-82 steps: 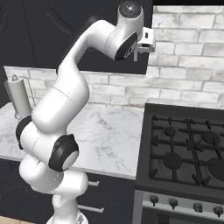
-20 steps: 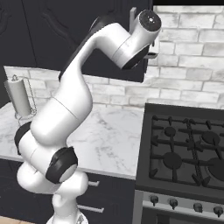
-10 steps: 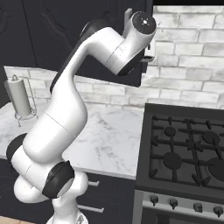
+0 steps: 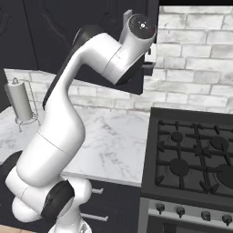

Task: Open the cabinet, pick the kettle from the cabinet, and place it in the sink.

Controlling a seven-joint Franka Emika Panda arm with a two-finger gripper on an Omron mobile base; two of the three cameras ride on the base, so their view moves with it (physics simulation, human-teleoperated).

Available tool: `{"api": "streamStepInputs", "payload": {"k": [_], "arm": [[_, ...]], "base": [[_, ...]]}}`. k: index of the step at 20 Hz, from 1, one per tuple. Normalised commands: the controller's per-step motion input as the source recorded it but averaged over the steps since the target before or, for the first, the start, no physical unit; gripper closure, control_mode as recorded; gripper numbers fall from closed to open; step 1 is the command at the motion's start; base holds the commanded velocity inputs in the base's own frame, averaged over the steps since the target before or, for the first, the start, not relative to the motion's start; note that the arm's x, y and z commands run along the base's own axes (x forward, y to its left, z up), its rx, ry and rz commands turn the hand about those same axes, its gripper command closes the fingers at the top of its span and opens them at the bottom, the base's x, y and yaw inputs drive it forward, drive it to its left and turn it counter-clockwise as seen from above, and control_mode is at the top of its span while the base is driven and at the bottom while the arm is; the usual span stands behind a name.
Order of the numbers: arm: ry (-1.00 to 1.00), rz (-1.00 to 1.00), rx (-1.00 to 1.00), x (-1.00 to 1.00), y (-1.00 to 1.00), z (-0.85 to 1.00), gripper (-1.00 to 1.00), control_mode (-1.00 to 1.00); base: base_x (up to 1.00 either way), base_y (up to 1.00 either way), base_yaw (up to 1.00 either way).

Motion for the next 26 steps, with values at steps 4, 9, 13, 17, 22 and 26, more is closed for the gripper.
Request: {"api": "streamStepInputs", "payload": {"k": [4,9,13,17,22,26], "arm": [[0.0,0.0,0.0,-0.48,0.17,0.05,1.0,-1.0],[0.0,-0.01,0.0,-0.48,0.18,0.05,1.0,-1.0],[0.0,-0.03,-0.01,-0.44,0.19,0.03,1.0,-1.0],[0.0,-0.07,0.0,-0.46,0.2,0.01,1.0,-1.0],[0.0,-0.08,0.0,-0.47,0.23,0.02,1.0,-1.0],[0.0,-0.12,0.0,-0.47,0.26,0.0,1.0,-1.0]], "base": [[0.0,0.0,0.0],[0.0,0.0,0.0],[0.0,0.0,0.0],[0.0,0.0,0.0],[0.0,0.0,0.0],[0.0,0.0,0.0]]}}
